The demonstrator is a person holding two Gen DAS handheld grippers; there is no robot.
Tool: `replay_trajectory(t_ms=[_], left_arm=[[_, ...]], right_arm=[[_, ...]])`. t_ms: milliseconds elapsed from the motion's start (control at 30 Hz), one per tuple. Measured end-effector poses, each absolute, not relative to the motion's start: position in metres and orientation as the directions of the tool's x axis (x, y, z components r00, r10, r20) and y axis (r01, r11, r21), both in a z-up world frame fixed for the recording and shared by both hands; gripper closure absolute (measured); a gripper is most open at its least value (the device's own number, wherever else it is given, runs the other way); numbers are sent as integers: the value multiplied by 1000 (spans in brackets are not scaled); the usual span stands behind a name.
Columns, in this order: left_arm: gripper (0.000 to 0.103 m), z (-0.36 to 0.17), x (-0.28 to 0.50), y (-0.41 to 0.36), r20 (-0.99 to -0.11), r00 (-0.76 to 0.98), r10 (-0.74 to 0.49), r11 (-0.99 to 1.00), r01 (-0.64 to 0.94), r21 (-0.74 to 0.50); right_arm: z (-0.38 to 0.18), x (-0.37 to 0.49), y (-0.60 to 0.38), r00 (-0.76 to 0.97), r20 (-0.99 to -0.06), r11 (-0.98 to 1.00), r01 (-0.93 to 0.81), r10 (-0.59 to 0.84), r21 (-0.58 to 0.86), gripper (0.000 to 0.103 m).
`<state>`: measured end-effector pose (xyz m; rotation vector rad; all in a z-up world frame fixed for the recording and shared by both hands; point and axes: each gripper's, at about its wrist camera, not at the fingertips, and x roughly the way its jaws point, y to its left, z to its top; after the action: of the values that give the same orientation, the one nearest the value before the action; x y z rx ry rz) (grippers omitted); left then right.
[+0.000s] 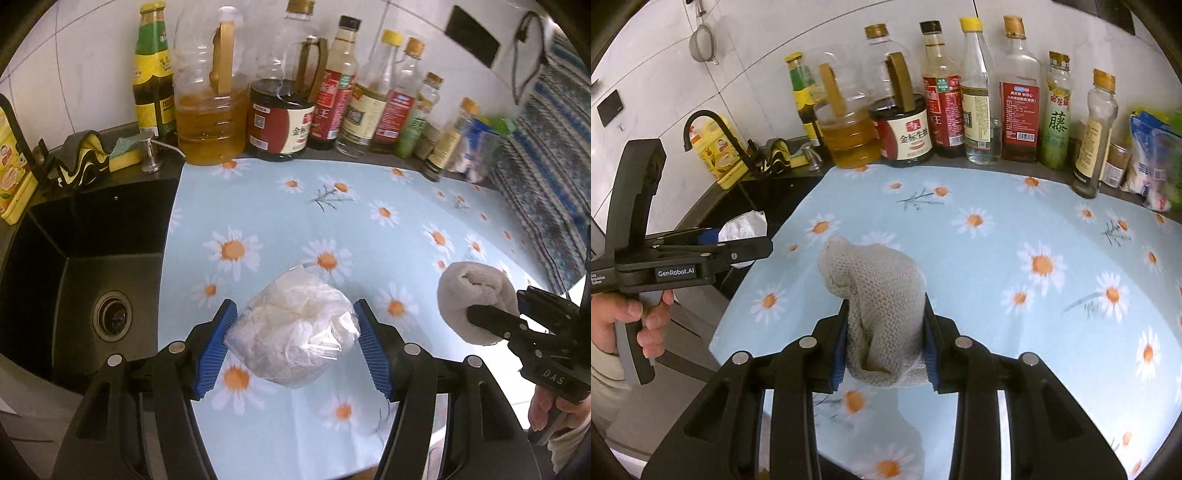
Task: Collect trash
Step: 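Lift both tissues and carry them down to the black bin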
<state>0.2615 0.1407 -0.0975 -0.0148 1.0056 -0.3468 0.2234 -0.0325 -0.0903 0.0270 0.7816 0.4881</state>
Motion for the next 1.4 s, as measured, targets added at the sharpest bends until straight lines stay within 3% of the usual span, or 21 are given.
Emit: replay_trajectory(t_ms=[633,1400], left_arm=[[40,-88,152,177,-789,451,-416,876,430,-216],[40,-191,78,162,-890,251,-381,894,346,-285]], right_arm=[[-97,81,15,648,-650,918,-291,396,269,68],[-202,47,8,449,-768,890,-235,456,391,68]])
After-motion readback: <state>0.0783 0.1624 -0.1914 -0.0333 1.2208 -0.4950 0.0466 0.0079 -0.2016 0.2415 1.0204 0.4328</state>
